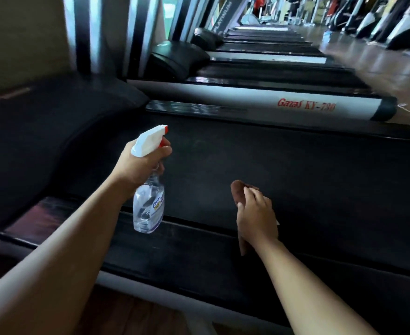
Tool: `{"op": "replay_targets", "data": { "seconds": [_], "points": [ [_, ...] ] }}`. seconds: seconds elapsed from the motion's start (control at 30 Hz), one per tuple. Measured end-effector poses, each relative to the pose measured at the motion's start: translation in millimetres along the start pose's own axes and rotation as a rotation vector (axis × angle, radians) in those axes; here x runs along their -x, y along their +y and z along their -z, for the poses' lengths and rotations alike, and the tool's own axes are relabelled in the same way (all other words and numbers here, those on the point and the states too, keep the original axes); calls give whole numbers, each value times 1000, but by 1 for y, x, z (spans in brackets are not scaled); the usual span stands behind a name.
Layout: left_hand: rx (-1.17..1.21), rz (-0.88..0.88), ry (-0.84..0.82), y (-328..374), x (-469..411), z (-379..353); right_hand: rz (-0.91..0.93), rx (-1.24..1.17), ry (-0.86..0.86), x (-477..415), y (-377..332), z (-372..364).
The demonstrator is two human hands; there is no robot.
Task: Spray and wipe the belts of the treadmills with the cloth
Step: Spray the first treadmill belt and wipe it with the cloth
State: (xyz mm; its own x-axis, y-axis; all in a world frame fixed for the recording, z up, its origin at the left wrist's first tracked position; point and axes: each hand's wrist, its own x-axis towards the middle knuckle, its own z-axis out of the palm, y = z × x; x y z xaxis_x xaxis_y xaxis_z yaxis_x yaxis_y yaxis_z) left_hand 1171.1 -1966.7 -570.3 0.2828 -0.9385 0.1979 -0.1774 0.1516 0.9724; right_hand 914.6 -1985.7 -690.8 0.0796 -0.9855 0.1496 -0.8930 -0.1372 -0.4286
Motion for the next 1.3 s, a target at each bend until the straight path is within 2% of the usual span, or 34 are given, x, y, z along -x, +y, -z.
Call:
{"op": "replay_targets", "data": {
  "seconds": [0.33, 0.6, 0.97, 1.3],
  "points": [
    [-43, 0, 324, -40, -6, 113, 156, -3, -52, -20, -90, -52],
    [-70, -5, 461, -65, -2, 165, 232, -31, -99, -31, -137, -85],
    [-40, -16, 526, -82, 5, 181, 274, 19, -206, -29, -154, -113],
    [-285, -63, 556, -79, 28, 194, 296, 113, -314, -29, -145, -109]
  ]
}}
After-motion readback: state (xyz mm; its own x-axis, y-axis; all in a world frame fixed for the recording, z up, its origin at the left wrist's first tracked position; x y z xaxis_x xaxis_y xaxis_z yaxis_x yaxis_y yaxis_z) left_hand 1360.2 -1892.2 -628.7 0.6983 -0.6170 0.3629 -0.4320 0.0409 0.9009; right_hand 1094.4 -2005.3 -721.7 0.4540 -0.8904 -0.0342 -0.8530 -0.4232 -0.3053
